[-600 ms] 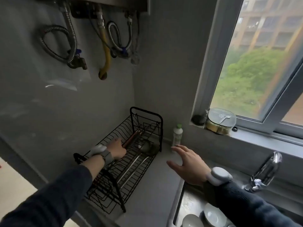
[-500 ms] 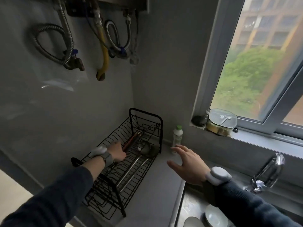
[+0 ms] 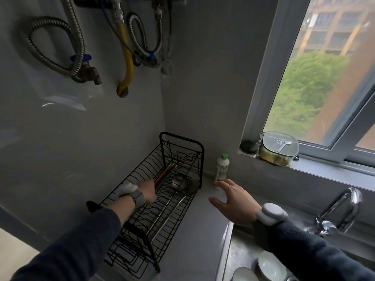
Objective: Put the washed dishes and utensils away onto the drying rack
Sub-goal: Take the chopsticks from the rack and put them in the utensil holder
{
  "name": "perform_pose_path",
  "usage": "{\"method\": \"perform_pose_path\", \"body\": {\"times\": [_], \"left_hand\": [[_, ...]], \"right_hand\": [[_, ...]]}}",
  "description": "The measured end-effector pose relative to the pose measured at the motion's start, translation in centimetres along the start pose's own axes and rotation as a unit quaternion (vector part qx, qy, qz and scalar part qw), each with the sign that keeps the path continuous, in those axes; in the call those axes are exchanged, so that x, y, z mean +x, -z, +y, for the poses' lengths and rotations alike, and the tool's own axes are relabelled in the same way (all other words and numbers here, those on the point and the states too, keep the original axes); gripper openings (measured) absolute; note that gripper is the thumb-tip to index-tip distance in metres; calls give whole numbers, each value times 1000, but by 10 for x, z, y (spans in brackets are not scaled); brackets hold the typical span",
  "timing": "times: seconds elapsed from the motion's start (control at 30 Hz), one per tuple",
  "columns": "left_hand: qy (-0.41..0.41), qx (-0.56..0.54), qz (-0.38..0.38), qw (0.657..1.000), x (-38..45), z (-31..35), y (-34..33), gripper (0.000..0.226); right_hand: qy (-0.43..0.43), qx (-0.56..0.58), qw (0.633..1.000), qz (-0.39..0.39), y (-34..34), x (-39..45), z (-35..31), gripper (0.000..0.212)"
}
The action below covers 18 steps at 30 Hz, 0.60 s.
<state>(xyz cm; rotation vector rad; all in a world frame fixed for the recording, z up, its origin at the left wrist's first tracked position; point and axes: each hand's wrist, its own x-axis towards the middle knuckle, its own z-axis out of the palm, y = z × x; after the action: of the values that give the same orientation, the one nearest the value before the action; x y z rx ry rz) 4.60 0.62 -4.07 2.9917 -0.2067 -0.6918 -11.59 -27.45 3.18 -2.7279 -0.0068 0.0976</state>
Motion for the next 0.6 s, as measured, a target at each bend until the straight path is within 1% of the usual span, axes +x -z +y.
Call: {"method": "perform_pose_path", "body": {"times": [0.07, 0.2, 0.33, 0.5, 0.6], "left_hand": [[-7, -1, 11, 1000, 4, -3, 1, 40], [-17, 7, 51, 999, 7, -10, 2, 34], [-10, 49, 55, 997, 4, -9, -1, 19], [-13, 95, 49, 994, 3, -7, -1, 22], [-20, 105, 51, 993, 3, -8, 0, 26]], "right_hand": [[0, 6, 1000, -4, -2, 0, -2, 58], [3, 9, 1000, -5, -6, -3, -3, 57], [4, 10, 1000, -1, -7, -6, -4, 56], [14, 8, 1000, 1, -8, -8, -6, 55], [19, 9, 1000, 8, -8, -10, -7, 54]]}}
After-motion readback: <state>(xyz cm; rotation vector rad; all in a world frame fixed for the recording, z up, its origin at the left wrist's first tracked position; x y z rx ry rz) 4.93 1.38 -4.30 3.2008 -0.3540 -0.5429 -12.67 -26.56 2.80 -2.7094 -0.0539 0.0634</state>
